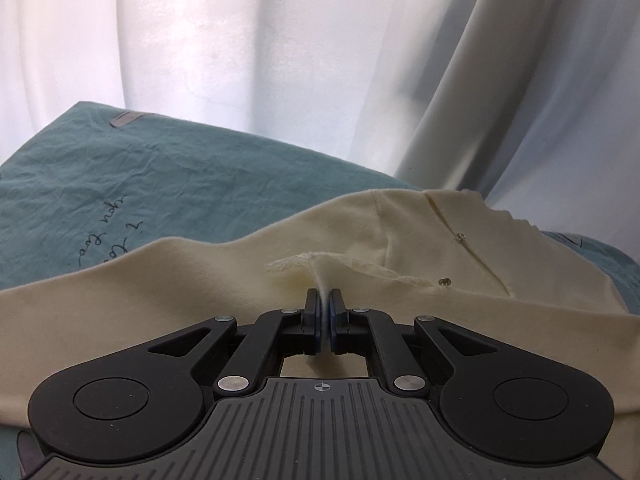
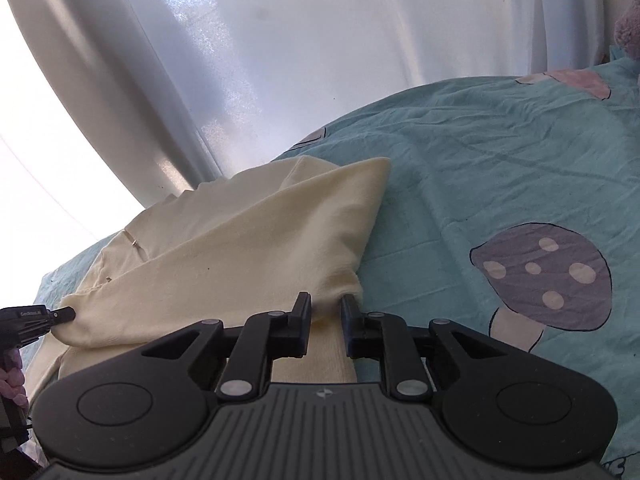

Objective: Fold small clothes

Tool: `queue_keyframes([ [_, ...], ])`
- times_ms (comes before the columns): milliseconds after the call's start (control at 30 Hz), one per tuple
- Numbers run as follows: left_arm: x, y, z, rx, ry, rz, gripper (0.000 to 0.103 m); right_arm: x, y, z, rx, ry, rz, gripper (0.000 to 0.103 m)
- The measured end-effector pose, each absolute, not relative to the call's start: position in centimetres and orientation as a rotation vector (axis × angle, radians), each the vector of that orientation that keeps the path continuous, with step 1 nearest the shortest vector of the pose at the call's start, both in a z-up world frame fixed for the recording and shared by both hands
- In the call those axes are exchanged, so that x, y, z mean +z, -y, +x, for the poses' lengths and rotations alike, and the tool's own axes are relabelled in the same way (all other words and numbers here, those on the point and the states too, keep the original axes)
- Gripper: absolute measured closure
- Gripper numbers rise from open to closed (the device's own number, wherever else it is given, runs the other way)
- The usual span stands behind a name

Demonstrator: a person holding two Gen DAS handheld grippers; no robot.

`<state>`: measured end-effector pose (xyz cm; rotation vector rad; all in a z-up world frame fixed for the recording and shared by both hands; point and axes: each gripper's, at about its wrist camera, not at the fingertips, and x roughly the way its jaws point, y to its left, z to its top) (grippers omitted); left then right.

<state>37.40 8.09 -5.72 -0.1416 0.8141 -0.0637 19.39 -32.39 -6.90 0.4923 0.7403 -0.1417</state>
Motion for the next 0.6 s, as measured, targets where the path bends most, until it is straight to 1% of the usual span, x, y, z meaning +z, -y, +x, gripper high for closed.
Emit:
queue_keyframes([
  [167,-5.7,-8.2,37.5,-0.047,-0.806,-0.132,0.097,-5.0,32.7,18.6,-0.152,-0.693,0.48,0.087],
  [267,-5.9,-8.2,37.4,-0.043,-0.808,-0.135,0.097,-4.6,32.0,19.9,-0.14,-0.695,0.409,0.087],
  [467,-5.5,-8.8,37.2,-0.031,-0.801,-0.153,0.097,-7.1,29.8,22.6,-0.115,-0.765,0.261,0.088],
  [600,-4.9,-9.9,36.8,0.007,-0.786,-0.158,0.097,-7.2,29.1,23.2,-0.114,-0.777,0.185,0.087],
])
